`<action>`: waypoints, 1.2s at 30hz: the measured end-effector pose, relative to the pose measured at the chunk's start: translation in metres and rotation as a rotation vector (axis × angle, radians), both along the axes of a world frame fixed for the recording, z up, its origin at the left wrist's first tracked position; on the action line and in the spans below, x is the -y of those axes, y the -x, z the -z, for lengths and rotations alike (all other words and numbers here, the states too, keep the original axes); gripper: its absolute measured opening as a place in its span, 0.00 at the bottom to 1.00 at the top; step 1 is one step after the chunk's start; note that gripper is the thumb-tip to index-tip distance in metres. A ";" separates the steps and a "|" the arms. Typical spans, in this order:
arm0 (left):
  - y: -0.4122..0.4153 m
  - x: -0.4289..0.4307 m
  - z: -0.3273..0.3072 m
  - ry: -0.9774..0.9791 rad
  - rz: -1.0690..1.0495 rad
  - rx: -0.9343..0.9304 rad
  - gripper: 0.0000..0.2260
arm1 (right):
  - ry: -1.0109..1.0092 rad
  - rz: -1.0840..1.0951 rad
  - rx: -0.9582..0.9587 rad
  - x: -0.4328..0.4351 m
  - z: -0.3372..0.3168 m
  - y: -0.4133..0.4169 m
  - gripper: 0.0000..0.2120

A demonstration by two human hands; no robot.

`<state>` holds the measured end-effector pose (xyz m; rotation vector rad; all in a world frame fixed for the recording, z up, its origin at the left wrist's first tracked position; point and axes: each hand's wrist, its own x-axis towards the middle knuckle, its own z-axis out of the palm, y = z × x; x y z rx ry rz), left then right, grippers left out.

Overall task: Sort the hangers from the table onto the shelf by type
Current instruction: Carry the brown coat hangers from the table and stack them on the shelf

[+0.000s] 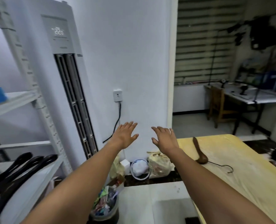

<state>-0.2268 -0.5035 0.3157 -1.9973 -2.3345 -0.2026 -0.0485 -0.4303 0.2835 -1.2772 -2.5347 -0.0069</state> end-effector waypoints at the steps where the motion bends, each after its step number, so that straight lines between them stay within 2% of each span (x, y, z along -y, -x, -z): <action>1: -0.011 -0.010 0.003 0.009 0.020 -0.001 0.26 | 0.003 0.023 0.004 -0.007 0.003 -0.012 0.24; 11: -0.109 -0.097 0.029 0.063 0.225 -0.023 0.26 | 0.065 0.247 0.004 -0.063 0.023 -0.134 0.24; 20: -0.185 -0.152 0.063 0.079 0.427 -0.049 0.26 | 0.126 0.423 0.030 -0.080 0.050 -0.221 0.24; 28: -0.225 -0.207 0.093 0.109 0.660 -0.044 0.24 | 0.183 0.579 0.065 -0.096 0.074 -0.276 0.25; 36: -0.245 -0.285 0.136 0.199 0.818 -0.041 0.24 | 0.251 0.715 0.078 -0.130 0.102 -0.297 0.25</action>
